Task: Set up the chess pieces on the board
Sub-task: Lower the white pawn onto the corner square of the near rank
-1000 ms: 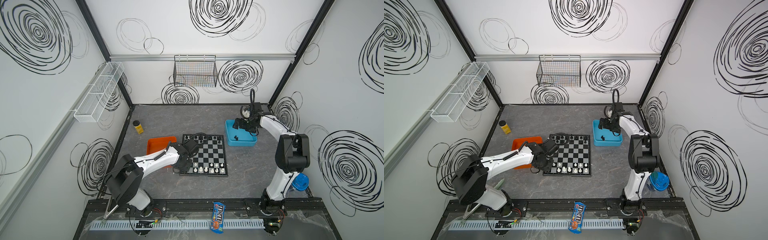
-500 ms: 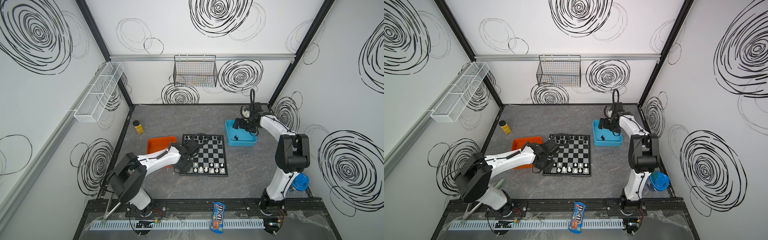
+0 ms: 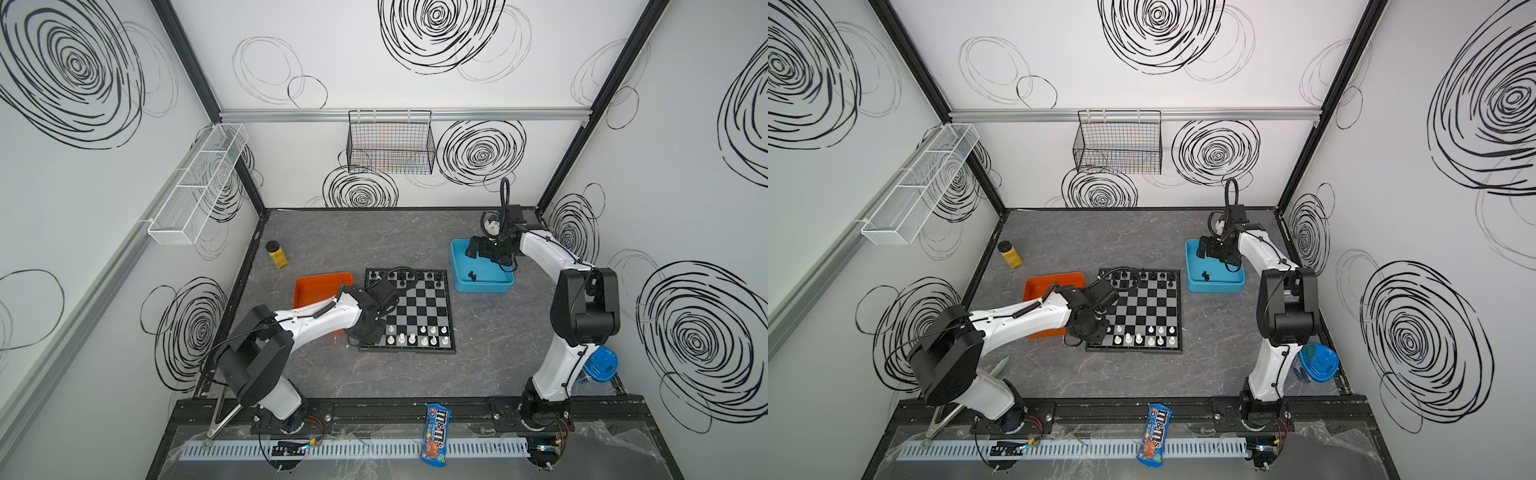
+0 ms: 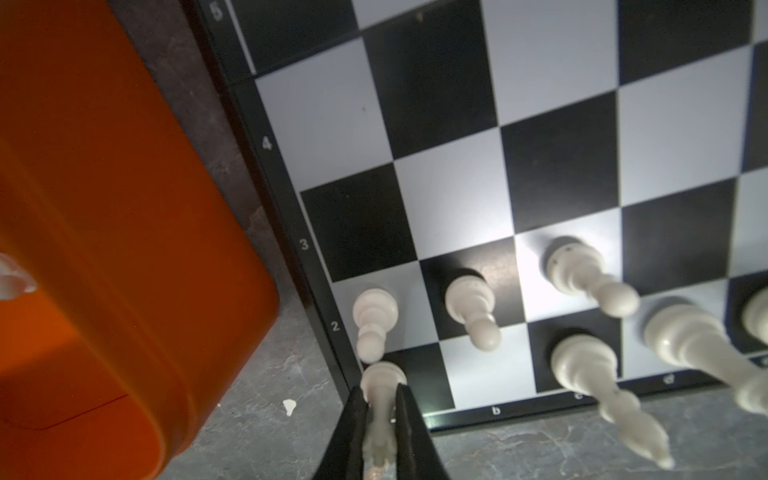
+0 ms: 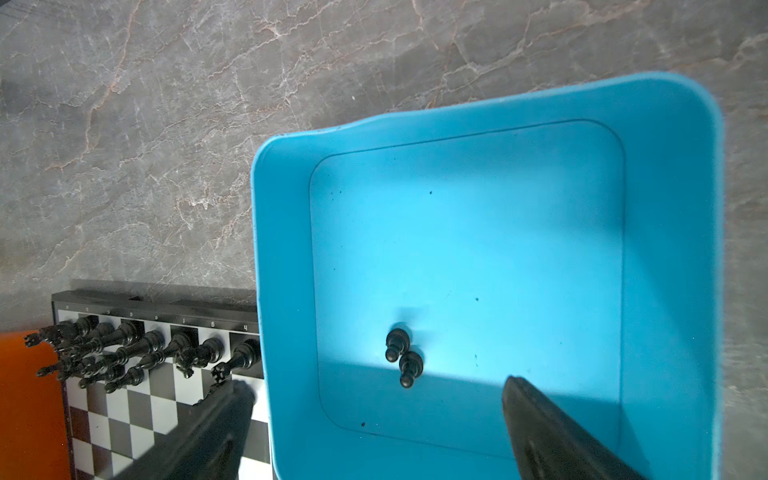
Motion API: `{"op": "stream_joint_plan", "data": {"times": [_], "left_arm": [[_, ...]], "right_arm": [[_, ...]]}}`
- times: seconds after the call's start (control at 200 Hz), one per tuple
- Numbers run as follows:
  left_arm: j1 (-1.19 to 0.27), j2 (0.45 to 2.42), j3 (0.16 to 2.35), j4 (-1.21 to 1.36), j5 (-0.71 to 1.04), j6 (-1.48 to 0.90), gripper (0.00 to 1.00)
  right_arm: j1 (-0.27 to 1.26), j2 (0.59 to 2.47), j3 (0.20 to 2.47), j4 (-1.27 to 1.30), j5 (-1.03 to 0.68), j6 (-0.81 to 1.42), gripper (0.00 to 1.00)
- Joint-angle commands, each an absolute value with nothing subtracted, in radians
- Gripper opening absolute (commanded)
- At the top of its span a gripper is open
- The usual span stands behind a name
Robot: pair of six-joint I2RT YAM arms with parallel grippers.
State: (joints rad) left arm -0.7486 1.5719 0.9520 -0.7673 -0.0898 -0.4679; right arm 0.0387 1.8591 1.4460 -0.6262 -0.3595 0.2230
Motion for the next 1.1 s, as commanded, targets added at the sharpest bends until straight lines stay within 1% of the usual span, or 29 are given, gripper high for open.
{"op": "stream_joint_plan", "data": {"times": [0.0, 0.951, 1.096], "left_arm": [[-0.762, 1.579, 0.973, -0.803, -0.085, -0.473, 0.16], [-0.772, 1.608, 0.994, -0.790, -0.069, -0.466, 0.15], [-0.773, 1.608, 0.993, -0.794, -0.068, -0.466, 0.16]], "right_arm": [[0.034, 1.836, 1.440, -0.627, -0.349, 0.209, 0.99], [0.032, 1.838, 1.437, -0.624, -0.352, 0.209, 0.99], [0.031, 1.839, 1.437, -0.624, -0.353, 0.208, 0.99]]}}
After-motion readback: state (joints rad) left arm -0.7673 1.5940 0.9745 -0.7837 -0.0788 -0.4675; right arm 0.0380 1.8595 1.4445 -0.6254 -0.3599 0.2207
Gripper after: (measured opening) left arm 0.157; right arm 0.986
